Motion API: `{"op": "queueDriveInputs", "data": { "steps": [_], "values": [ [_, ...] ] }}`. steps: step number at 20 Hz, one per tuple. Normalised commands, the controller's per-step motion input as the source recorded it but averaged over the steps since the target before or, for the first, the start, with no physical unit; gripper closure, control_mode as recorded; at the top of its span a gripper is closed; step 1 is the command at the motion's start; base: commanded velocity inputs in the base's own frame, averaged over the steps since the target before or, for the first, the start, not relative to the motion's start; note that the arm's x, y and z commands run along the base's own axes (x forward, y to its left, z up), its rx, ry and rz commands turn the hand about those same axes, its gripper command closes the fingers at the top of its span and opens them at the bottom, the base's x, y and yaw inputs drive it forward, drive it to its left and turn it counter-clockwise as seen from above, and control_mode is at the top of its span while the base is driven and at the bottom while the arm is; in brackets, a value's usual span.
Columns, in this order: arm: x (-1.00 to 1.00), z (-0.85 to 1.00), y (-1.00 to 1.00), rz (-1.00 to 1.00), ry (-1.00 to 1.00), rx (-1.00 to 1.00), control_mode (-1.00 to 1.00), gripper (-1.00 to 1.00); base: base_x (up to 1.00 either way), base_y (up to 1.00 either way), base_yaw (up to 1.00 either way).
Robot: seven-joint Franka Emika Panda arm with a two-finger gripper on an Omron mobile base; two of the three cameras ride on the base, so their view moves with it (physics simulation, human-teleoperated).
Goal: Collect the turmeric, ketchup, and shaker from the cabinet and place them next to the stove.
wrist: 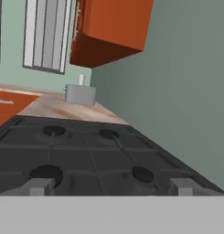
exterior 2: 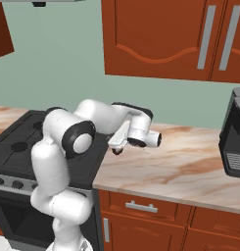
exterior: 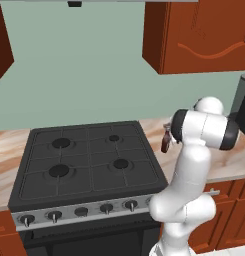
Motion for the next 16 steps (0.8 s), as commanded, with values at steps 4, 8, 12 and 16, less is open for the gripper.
{"op": "queueDriveInputs", "data": {
  "steps": [4,8,12,16],
  "values": [
    [-0.14,0.59,0.31,0.0,-0.05,-0.09,-1.0,-1.0,0.0,0.0,0.0],
    [-0.35,0.55,0.19,-0.01,-0.09,-0.07,-1.0,-1.0,0.0,0.0,0.0],
    [-0.77,0.49,0.06,-0.04,-0.08,-0.01,-1.0,-1.0,0.0,0.0,0.0],
    [-0.99,0.54,0.06,-0.1,-0.05,0.0,-1.0,-1.0,0.0,0.0,0.0]
  ]
}}
